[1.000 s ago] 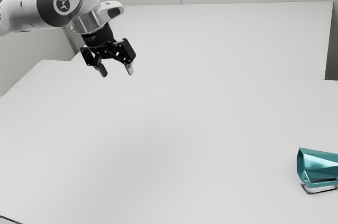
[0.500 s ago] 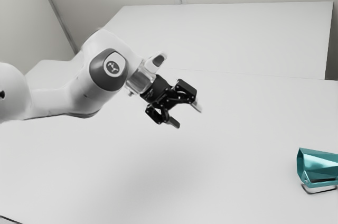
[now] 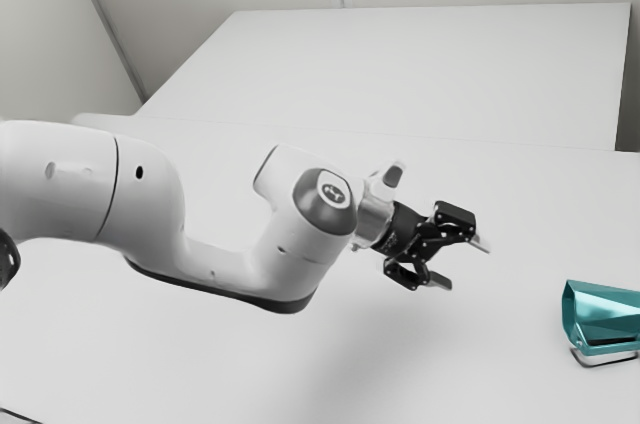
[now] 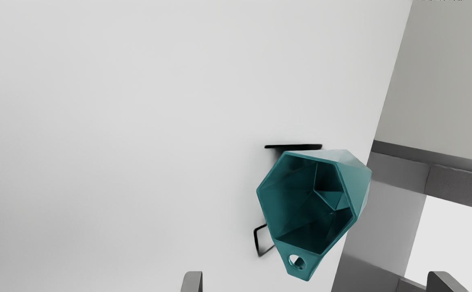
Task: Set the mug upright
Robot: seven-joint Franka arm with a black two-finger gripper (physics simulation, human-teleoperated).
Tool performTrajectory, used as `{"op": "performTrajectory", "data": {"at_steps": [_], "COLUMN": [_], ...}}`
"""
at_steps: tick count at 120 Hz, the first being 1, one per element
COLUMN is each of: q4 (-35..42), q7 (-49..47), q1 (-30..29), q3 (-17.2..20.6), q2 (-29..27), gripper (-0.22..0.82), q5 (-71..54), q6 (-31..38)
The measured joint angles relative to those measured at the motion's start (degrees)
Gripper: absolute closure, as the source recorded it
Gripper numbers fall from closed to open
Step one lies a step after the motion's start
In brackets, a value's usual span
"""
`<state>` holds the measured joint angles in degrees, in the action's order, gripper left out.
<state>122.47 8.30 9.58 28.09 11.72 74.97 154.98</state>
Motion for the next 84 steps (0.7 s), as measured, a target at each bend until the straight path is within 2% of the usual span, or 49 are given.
{"op": "performTrajectory", "data": {"at_steps": [31,84], "q4": [-8.48,-19.81], "q7": [5.11,11.53], "q1": [3.51,10.42], "q3": [0.12,0.12], "q2": [10.18,20.41], "gripper": [0.0,0.0], "q5": [2.04,2.21], "q6": [7.76,10.29]}}
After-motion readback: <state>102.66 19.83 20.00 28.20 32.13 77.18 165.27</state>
